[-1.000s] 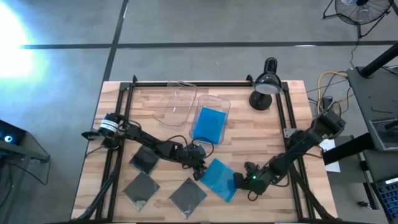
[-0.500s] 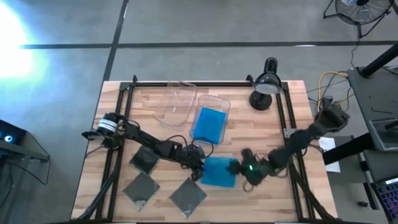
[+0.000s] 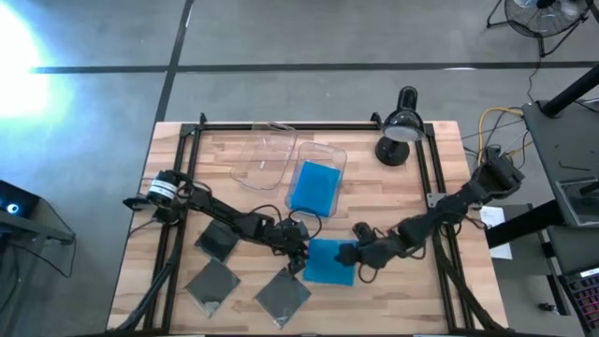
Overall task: Pick & place jewel cases by type
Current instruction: Put the blue CD case into the right transparent bin
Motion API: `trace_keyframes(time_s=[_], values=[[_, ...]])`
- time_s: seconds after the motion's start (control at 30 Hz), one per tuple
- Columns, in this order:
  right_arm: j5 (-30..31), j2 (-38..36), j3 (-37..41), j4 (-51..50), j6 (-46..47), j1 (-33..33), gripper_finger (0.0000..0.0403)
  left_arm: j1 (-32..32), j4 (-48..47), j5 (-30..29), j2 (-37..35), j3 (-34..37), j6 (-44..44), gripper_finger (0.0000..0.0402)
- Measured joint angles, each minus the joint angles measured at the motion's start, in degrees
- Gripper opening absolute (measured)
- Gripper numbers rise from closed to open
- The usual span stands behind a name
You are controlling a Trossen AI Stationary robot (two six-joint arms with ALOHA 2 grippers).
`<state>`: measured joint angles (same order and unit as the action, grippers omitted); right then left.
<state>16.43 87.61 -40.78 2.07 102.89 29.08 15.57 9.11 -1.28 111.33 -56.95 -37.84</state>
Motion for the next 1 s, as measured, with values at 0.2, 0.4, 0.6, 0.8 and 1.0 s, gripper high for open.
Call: trace_keyframes(time_s=[0.2,0.4,0.6,0.8,1.0], values=[[-4.3,-1.0,0.1,-1.1,-1.7,-0.1,0.0082,0.2,-1.4,-0.8,-1.2,0.0,-0.1,0.0147],[-6.3,-4.8,0.2,-3.9,-9.0,-0.7,0.003,1.5,-15.5,-0.8,-8.5,0.4,-0.2,0.0147],[-6.5,-14.8,-3.7,-14.1,-31.9,-4.2,0.0035,5.0,-31.7,-5.6,-19.7,0.3,-3.8,0.0147],[1.2,-18.3,-19.2,-32.2,-64.8,-13.0,0.0033,9.6,-35.0,-15.6,-28.3,0.4,-11.9,0.0147],[-0.1,-10.6,-34.8,-46.1,-87.9,-27.2,0.0033,11.8,-34.6,-29.5,-31.5,1.0,-19.5,0.0147]])
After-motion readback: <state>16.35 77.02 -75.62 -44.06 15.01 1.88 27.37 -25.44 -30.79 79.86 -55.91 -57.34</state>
